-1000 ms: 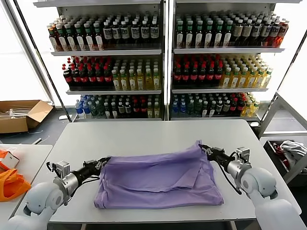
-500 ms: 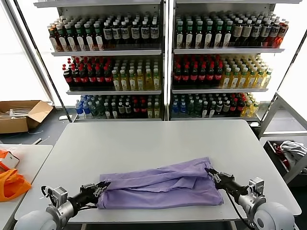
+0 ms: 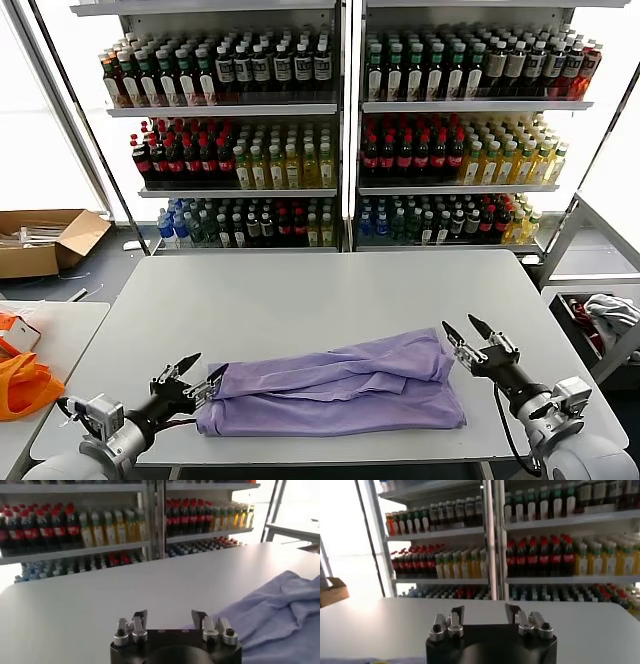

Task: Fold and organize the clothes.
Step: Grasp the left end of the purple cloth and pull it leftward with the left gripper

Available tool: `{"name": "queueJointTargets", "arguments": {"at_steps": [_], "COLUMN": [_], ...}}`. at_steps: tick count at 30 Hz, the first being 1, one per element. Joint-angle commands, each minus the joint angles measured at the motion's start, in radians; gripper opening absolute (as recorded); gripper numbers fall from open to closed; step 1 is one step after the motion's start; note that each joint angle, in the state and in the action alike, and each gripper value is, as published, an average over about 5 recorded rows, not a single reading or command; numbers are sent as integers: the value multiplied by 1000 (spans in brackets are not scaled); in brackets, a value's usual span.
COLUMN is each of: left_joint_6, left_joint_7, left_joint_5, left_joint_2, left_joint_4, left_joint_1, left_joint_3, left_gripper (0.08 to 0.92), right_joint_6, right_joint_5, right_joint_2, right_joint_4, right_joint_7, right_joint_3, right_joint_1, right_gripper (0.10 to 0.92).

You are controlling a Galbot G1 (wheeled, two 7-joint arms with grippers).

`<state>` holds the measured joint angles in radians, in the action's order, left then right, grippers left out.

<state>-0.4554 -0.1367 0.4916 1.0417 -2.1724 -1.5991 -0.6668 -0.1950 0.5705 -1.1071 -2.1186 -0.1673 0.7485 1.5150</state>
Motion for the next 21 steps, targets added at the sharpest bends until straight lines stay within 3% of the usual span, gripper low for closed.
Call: {"name": "queueJointTargets", "arguments": {"at_steps": [1, 6, 21], "left_joint_6": [118, 132, 44], "left_joint_7": [219, 296, 375], "left_joint_5": [-102, -147, -165], "left_joint_2": [174, 237, 280], "left_joint_4": [-10, 23, 133], "left_joint_1": [-34, -28, 13], "left_joint_3": [89, 134, 218], "left_gripper": [693, 808, 822], "right_joint_6": [218, 227, 191], "right_joint_5": [-85, -83, -93], "right_joint_2": [-103, -103, -77], "right_joint_4": [-20, -19, -55], "right_joint_7": [34, 25, 45], "right_joint_3": [57, 83, 52], "right_joint_1": [124, 183, 144], "right_gripper": [745, 818, 823]}}
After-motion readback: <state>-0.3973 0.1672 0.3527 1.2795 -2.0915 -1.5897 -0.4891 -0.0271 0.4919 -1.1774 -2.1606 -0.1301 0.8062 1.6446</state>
